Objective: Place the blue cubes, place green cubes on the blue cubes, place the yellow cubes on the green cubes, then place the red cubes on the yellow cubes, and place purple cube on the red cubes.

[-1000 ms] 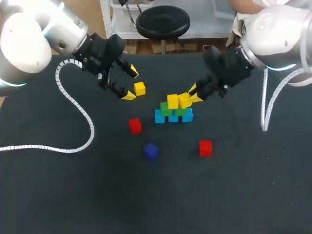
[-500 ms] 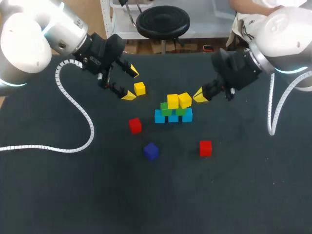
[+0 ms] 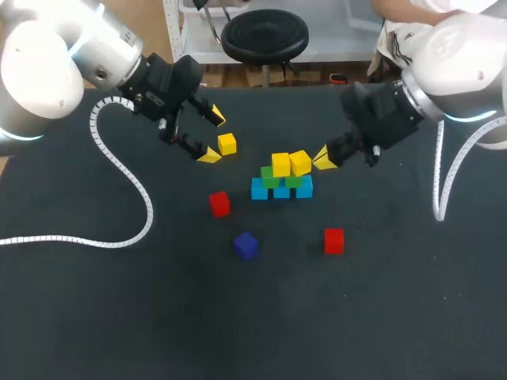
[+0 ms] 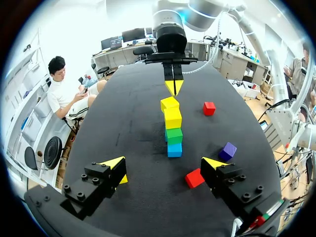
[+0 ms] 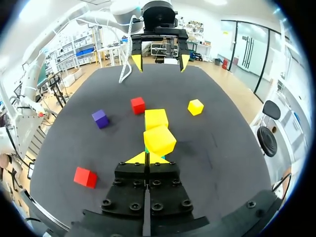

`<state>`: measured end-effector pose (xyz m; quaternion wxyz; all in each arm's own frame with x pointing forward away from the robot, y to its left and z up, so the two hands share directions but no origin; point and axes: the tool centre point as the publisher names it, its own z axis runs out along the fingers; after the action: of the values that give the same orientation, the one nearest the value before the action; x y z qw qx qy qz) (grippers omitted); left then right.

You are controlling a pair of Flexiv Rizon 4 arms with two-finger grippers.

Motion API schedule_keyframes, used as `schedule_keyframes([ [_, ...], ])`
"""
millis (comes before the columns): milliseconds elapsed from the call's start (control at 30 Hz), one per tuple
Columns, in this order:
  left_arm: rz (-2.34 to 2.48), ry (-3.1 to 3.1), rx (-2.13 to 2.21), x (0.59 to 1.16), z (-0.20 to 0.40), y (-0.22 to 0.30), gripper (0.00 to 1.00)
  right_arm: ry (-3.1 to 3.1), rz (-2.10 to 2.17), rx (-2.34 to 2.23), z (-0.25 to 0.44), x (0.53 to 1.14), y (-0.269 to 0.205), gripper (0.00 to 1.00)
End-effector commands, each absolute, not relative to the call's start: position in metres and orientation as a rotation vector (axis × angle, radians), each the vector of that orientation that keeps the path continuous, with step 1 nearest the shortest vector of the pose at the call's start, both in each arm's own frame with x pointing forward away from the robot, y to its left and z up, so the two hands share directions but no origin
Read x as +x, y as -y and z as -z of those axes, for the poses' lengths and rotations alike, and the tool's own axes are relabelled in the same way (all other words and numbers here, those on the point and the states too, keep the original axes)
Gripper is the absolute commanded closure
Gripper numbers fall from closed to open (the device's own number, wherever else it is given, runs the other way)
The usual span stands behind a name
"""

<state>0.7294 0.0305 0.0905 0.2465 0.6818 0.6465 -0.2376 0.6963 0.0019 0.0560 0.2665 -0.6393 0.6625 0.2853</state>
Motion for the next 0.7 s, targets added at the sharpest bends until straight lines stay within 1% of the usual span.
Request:
schedule_keyframes([
  [33, 0.649, -1.763, 1.861, 0.73, -0.09, -0.031, 0.0, -1.785, -0.783, -1.733, -0.055, 0.698, -0.004, 1.0],
  [700, 0.649, -1.763, 1.861, 0.73, -0.09, -0.031, 0.0, -1.798, -0.801, -1.734, -0.055, 0.689, 0.002, 1.0],
])
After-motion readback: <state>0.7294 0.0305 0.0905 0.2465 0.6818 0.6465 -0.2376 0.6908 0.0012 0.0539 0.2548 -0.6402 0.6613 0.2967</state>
